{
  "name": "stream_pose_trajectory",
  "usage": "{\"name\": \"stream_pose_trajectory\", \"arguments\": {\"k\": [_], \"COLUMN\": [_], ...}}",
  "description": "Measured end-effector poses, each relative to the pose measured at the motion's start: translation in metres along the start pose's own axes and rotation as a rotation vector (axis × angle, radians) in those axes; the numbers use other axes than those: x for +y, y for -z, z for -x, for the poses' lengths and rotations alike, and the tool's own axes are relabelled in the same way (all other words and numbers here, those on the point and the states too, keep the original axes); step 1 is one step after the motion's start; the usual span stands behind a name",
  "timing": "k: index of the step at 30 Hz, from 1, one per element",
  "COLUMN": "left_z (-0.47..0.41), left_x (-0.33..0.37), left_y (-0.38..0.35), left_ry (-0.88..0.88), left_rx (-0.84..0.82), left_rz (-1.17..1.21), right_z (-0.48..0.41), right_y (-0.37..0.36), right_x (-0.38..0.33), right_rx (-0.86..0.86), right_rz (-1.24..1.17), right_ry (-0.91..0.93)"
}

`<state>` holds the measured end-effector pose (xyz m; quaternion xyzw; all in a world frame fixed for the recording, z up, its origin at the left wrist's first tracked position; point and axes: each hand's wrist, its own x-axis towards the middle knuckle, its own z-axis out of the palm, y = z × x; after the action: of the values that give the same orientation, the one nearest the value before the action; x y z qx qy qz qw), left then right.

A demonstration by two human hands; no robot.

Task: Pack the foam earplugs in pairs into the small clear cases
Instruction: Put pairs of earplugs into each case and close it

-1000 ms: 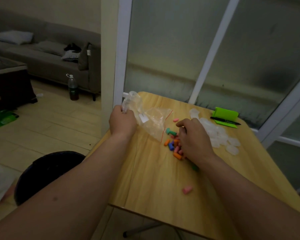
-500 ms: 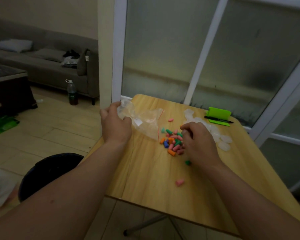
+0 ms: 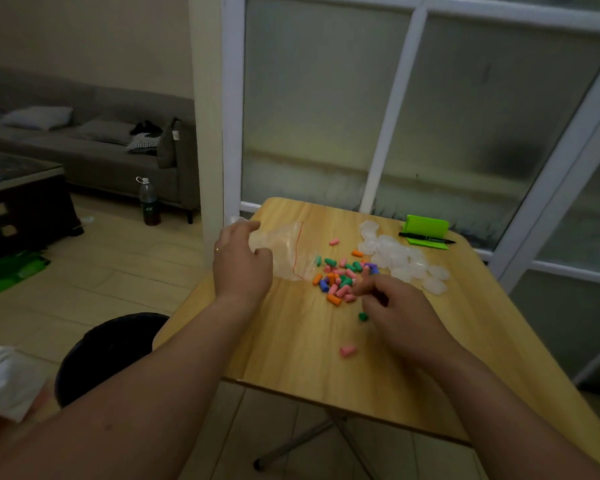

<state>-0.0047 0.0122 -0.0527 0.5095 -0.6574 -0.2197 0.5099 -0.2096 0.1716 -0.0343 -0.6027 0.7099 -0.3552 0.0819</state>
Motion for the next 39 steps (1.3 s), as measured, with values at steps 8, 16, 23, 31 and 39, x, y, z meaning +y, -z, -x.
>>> {"name": "stream_pose_trajectory", "arguments": {"k": [8, 16, 23, 31, 39], "left_z": [0.023, 0.026, 0.015, -0.005, -0.012], "left_x": [0.033, 0.049, 0.055, 0.053, 0.040], "left_y": [0.003, -0.007, -0.020, -0.024, -0.010], "left_ry": [-0.047, -0.049, -0.036, -0.016, 0.076], "left_rx": [0.033, 0.019, 0.011, 0.051, 0.102], "left_rz": [0.039, 0.113, 0.194, 0.259, 0.309], "right_z": [0.023, 0.004, -0.024, -0.024, -0.026], "right_y": [0.012, -0.005, -0.031, -0.030, -0.032], "right_x": [-0.016, -0.009, 0.028, 0.038, 0.042], "right_rx": [-0.455, -0.002, 0.139, 0.207, 0.221], "right_rz": [0.190, 0.183, 0.344, 0.196, 0.133], "right_ry": [-0.030, 0.047, -0.015, -0.012, -0.063]}}
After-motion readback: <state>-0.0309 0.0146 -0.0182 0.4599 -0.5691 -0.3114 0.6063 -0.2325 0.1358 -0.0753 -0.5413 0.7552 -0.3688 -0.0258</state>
